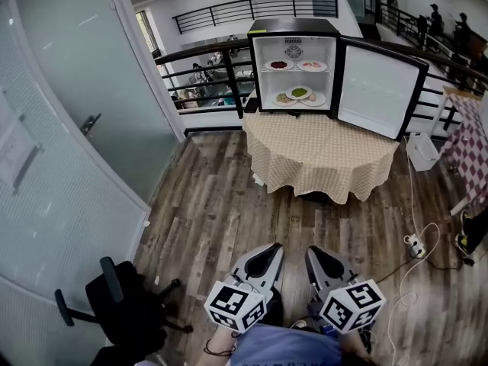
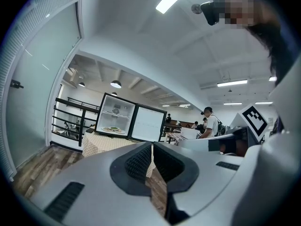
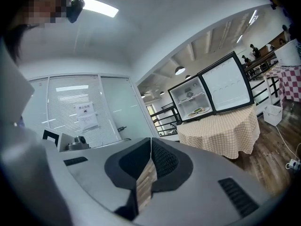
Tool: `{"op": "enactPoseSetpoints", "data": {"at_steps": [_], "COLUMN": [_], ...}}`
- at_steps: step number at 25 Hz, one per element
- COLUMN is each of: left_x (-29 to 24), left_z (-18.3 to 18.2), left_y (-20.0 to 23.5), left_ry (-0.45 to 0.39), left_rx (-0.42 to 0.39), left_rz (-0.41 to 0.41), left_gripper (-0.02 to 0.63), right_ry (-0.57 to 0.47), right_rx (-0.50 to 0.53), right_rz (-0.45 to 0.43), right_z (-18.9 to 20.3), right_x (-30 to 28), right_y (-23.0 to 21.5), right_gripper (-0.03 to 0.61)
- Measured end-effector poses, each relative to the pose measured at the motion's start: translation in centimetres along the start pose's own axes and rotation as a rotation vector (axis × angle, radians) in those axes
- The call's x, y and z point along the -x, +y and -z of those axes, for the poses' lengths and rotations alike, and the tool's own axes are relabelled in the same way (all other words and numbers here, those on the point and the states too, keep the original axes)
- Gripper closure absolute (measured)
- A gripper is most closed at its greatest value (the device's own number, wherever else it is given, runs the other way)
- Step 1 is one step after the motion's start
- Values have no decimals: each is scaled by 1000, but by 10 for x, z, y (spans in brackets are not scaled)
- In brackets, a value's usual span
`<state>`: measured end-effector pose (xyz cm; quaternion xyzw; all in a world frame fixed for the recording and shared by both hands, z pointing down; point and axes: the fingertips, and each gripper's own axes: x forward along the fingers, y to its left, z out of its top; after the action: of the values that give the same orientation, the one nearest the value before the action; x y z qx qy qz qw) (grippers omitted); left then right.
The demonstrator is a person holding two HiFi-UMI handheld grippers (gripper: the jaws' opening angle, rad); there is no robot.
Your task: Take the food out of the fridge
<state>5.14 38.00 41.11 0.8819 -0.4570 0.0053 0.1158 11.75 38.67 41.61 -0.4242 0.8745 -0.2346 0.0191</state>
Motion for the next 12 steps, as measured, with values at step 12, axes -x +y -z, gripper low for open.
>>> {"op": "enactPoseSetpoints", "data": {"at_steps": [12], "left_x": [-95], "left_z": [-32], "left_y": [119], "left_ry": [39], "left_rx": [4], "left_rz": [54], "left_gripper": [594], "right_ry": [9], "right_rx": [-59], "right_rz": [39], "right_z": [-34], "right_x": [-142], "right_y": [-53], "right_gripper": [558]}}
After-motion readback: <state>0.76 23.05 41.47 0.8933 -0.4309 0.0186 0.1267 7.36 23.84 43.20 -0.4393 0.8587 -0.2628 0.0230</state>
